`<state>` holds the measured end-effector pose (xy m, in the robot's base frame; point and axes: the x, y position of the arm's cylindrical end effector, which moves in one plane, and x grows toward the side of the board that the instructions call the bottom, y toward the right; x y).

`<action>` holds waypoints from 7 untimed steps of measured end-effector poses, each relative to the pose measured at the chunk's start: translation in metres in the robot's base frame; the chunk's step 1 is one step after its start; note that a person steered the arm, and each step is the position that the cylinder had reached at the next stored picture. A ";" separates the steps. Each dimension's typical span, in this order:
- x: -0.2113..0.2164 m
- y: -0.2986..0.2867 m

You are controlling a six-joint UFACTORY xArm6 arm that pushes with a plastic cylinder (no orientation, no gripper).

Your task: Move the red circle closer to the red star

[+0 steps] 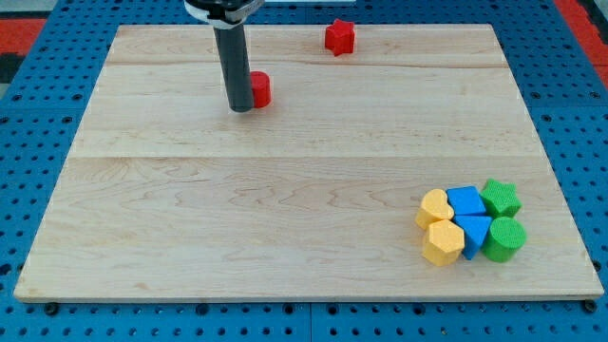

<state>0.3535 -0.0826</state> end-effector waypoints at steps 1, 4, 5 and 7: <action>-0.024 0.004; -0.052 0.046; -0.064 0.051; -0.095 0.059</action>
<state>0.2581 -0.0237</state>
